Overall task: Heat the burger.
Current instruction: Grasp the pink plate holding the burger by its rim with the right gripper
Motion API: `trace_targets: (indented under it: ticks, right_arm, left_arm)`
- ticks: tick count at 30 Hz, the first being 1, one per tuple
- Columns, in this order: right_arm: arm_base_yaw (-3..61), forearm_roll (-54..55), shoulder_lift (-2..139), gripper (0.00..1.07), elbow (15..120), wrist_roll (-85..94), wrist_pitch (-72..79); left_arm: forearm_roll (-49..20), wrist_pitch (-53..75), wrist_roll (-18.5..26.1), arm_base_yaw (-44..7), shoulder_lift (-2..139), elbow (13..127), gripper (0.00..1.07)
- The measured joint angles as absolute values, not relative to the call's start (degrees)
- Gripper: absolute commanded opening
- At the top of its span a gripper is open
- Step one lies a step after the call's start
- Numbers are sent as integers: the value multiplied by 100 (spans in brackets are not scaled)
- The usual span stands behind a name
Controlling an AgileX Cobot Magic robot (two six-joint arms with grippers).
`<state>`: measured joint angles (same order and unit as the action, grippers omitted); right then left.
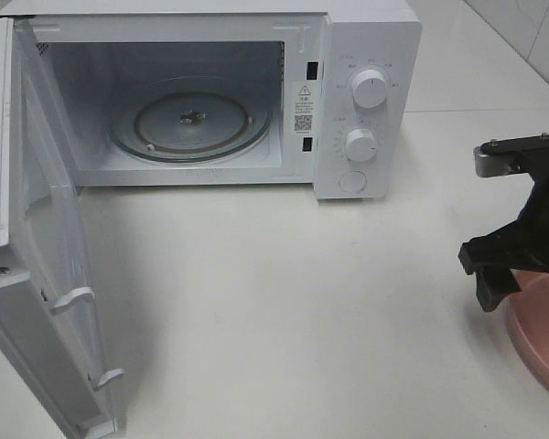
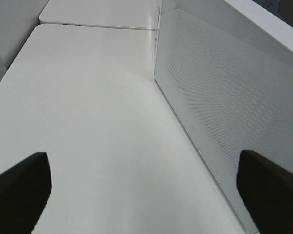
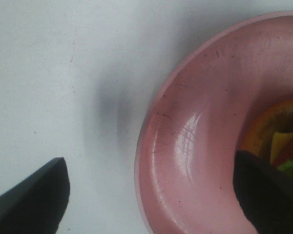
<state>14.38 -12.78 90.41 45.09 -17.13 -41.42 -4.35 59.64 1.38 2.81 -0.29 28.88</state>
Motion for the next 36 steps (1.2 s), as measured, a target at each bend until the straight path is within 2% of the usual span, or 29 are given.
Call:
trace_targets:
  ticks: [14, 30, 33, 35, 36]
  right_arm:
    - [1438, -1278, 9878, 80, 4412, -1902, -3409]
    - [1272, -1278, 10141, 76, 4137, -2074, -2985]
    - [1261, -1278, 10141, 74, 4137, -2074, -2979]
    - [1261, -1278, 10141, 66, 4137, -2080, -2979]
    - [1261, -1278, 10141, 66, 4137, -2080, -2979]
  left_arm:
    - [-435, 5964, 138, 281, -29, 2888, 98]
    - [-435, 5964, 138, 281, -29, 2888, 98]
    - [-435, 5964, 138, 281, -29, 2888, 98]
    - [-435, 5964, 138, 281, -29, 2888, 98]
    - [-435, 5964, 138, 281, -29, 2888, 98]
